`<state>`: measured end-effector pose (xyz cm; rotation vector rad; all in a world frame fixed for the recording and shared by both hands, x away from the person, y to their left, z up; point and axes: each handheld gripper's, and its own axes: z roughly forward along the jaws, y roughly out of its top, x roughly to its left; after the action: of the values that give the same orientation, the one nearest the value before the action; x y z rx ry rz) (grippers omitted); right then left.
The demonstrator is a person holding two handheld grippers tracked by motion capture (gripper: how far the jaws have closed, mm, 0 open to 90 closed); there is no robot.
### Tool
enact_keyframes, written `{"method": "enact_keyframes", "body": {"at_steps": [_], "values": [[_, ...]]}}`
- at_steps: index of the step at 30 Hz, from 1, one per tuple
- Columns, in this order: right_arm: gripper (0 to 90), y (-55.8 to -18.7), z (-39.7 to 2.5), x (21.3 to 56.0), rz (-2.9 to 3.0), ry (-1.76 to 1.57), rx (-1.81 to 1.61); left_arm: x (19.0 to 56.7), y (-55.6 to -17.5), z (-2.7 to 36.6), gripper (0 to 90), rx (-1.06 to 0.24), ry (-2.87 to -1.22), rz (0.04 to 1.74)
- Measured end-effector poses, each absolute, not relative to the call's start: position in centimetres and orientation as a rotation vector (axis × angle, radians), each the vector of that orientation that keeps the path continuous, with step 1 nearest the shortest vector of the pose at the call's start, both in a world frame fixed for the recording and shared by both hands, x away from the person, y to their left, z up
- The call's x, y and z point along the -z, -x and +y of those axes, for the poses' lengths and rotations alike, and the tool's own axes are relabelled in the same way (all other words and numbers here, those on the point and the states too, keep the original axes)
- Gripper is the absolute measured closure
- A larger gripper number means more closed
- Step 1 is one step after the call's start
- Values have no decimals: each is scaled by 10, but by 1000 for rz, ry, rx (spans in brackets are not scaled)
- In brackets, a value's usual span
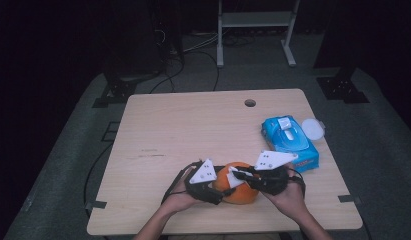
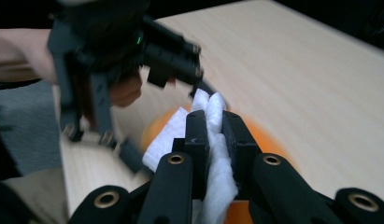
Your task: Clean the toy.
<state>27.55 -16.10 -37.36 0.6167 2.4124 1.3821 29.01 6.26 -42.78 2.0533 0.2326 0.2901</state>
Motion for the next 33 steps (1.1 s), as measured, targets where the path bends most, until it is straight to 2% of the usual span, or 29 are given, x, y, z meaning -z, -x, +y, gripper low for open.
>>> {"method": "enact_keyframes", "body": {"at_steps": [4,5,8,10,15,20,25,27,30,32,33], "values": [[811,-282,-167,374,2433,-644,-1376,429,-293,66,228,-258,-2058,255],[812,-284,-172,383,2461,-674,-1376,431,-297,69,142,-218,-2044,294],[812,-284,-177,387,2462,-699,-1365,437,-307,73,100,-87,-2042,401],[811,-286,-182,386,2451,-719,-1375,443,-309,75,141,-46,-2032,420],[810,-282,-173,383,2453,-684,-1391,437,-302,72,265,-142,-2054,362],[808,-279,-168,376,2445,-623,-1388,433,-298,71,303,-182,-2056,343],[810,-288,-184,380,2429,-717,-1381,434,-297,69,314,-182,-2060,314],[810,-288,-185,381,2442,-725,-1393,434,-298,69,267,-158,-2051,337],[811,-286,-182,384,2459,-709,-1376,436,-304,68,125,-90,-2004,427],[811,-285,-179,385,2474,-701,-1380,436,-304,68,117,-80,-2004,427],[811,-284,-176,384,2477,-697,-1368,436,-303,67,144,-91,-2009,414]]}}
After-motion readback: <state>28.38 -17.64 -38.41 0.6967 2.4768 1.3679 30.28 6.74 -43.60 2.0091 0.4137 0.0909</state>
